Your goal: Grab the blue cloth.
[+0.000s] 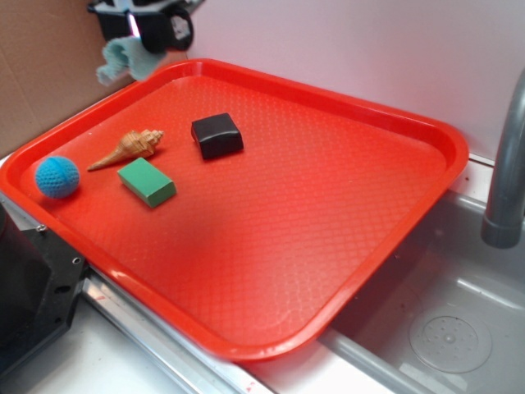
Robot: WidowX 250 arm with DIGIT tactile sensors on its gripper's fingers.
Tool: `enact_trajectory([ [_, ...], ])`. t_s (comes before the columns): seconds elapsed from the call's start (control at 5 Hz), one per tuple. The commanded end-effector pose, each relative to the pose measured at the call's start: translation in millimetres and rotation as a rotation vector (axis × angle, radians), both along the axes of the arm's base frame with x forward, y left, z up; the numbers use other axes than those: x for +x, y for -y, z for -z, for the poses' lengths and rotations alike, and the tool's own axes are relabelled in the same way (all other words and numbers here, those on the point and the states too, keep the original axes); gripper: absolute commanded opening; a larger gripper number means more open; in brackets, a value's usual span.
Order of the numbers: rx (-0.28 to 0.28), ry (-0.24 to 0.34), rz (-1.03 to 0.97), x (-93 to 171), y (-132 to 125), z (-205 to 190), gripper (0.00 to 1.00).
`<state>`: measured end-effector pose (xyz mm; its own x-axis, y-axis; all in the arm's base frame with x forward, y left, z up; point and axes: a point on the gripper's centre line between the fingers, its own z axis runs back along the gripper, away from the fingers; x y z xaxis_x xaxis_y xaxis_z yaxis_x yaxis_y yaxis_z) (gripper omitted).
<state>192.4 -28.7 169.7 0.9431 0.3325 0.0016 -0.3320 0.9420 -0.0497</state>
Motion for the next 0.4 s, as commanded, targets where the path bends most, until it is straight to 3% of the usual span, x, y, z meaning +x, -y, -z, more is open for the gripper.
enact_trajectory([
  [0.0, 0.037, 0.071, -0.009, -7.3, -7.1, 2.3, 0.00],
  [0.2, 0.047, 0.054, -0.054, -2.5, -13.1, 0.6, 0.00],
])
